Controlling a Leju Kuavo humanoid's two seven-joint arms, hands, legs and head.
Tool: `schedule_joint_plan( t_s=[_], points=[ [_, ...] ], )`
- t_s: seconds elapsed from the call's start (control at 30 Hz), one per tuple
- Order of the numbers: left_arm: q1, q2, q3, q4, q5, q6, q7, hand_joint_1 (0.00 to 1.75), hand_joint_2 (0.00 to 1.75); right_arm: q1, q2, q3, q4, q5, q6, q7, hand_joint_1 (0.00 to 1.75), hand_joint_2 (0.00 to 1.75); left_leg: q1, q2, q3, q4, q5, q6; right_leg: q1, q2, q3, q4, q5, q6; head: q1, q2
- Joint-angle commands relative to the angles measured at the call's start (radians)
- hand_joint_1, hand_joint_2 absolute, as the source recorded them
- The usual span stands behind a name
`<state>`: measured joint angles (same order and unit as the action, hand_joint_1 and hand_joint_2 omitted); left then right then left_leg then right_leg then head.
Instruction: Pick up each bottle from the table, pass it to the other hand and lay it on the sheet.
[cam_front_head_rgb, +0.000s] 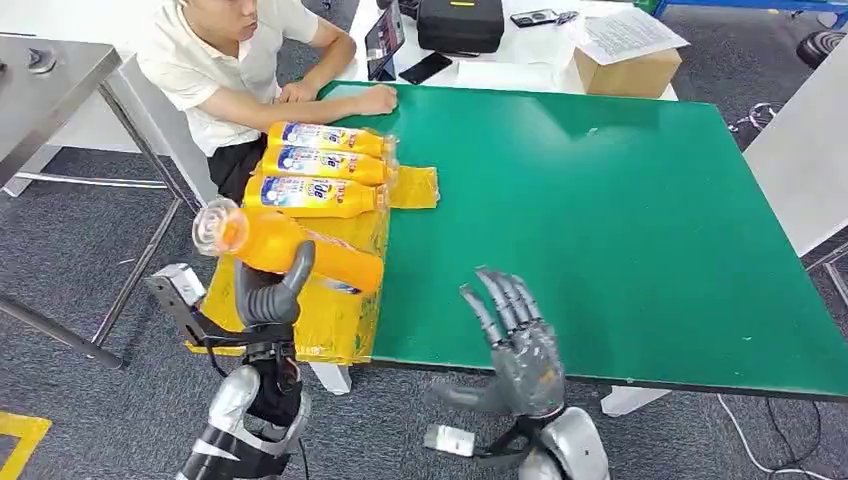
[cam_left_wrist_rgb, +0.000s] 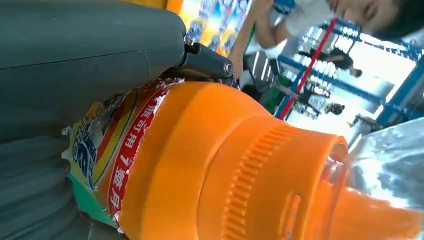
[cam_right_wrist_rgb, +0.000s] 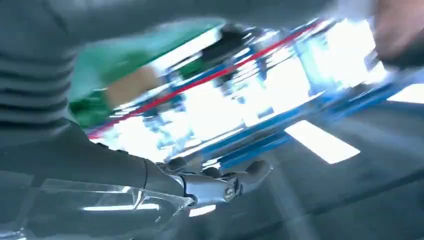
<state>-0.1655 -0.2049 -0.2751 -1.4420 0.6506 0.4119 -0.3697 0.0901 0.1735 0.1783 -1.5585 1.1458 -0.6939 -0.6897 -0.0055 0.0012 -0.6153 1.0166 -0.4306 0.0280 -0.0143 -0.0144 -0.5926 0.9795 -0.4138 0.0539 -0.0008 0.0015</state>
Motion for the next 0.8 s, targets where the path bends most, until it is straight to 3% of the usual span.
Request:
schedule_joint_plan(
  t_s=[0.03,0.07,0.17,0.27,0.43,0.5,0.6,0.63,0.67,0.7,0.77,0.8],
  points=[
    [-0.164,0.110,-0.076,0.277,-0.526,0.243,-0.038,1.64,1.75,0.044,0.085,-0.242,-0.215,-0.102,-0.004,-0.008,0.00,0.00,0.000,-0.005,0.003,-0.001,0.000,-0.002,0.000,-0.004,0.004,0.001,-0.002,-0.002,0.000,0.000],
    [-0.181,0.118,-0.088,0.320,-0.595,0.261,-0.022,1.75,1.75,0.039,0.085,-0.235,-0.211,-0.106,-0.004,-0.008,0.00,0.00,0.000,-0.005,0.003,-0.001,0.001,-0.002,0.000,-0.004,0.003,0.000,-0.001,-0.002,0.000,0.000],
    [-0.224,0.131,-0.062,0.440,-1.022,0.278,0.092,1.75,1.75,0.017,0.079,-0.178,-0.165,-0.161,-0.004,-0.008,0.00,0.00,0.000,-0.002,0.005,-0.002,0.000,-0.002,0.000,-0.001,0.005,-0.001,-0.001,-0.002,0.000,0.000],
    [-0.310,0.173,-0.128,0.587,-1.312,0.241,0.242,1.75,1.75,0.006,0.075,-0.149,-0.142,-0.190,-0.004,-0.008,0.00,0.00,0.001,0.000,0.006,-0.002,0.000,-0.002,0.001,0.001,0.005,-0.001,0.000,-0.002,0.000,0.000],
    [-0.424,0.166,-0.156,0.713,-1.458,0.042,0.356,1.75,1.75,0.002,0.060,-0.119,-0.120,-0.227,-0.004,-0.008,0.00,0.00,0.001,0.000,0.002,0.000,0.001,-0.002,0.001,0.000,0.002,0.000,0.000,-0.001,0.000,0.000],
    [-0.470,0.152,-0.162,0.765,-1.501,-0.029,0.380,1.55,1.75,0.002,0.058,-0.101,-0.104,-0.248,-0.004,-0.008,0.00,0.00,0.001,-0.001,0.003,0.000,0.001,-0.002,0.001,-0.001,0.003,0.000,0.000,-0.002,0.000,0.000],
    [-0.475,0.148,-0.159,0.774,-1.504,-0.040,0.381,1.55,1.75,0.001,0.059,-0.100,-0.103,-0.247,-0.004,-0.008,0.00,0.00,0.001,0.001,0.003,0.000,0.001,-0.002,0.001,0.001,0.003,0.000,0.000,-0.002,0.000,0.000],
    [-0.473,0.145,-0.158,0.779,-1.505,-0.047,0.379,1.27,1.75,0.001,0.059,-0.101,-0.103,-0.245,-0.004,-0.008,0.00,0.00,0.001,0.001,0.002,0.000,0.001,-0.002,0.001,0.001,0.002,0.000,0.000,-0.001,0.000,0.000],
    [-0.473,0.145,-0.158,0.779,-1.505,-0.047,0.379,0.45,1.75,0.001,0.059,-0.101,-0.103,-0.245,-0.004,-0.008,0.00,0.00,0.001,0.001,0.004,0.000,0.001,-0.002,0.001,0.001,0.004,0.000,0.000,-0.002,0.000,0.000],
    [-0.472,0.142,-0.141,0.783,-1.487,-0.071,0.374,0.19,1.75,0.001,0.055,-0.094,-0.094,-0.257,-0.004,-0.008,0.00,0.00,0.001,0.001,0.004,0.000,0.000,-0.002,0.001,0.002,0.004,0.000,0.000,-0.002,0.000,0.000],
    [-0.472,0.139,-0.121,0.789,-1.474,-0.095,0.372,0.00,1.75,0.004,0.049,-0.086,-0.083,-0.274,-0.004,-0.008,0.00,0.00,0.001,0.002,0.004,-0.001,0.000,-0.002,0.001,0.002,0.004,0.000,0.000,-0.002,0.000,0.000],
    [-0.473,0.133,-0.097,0.799,-1.447,-0.132,0.362,0.00,1.75,0.003,0.044,-0.076,-0.068,-0.297,-0.004,-0.008,0.00,0.00,0.001,0.001,0.003,-0.001,0.001,-0.002,0.001,0.002,0.004,0.000,0.000,-0.002,0.000,0.000]
  ],
)
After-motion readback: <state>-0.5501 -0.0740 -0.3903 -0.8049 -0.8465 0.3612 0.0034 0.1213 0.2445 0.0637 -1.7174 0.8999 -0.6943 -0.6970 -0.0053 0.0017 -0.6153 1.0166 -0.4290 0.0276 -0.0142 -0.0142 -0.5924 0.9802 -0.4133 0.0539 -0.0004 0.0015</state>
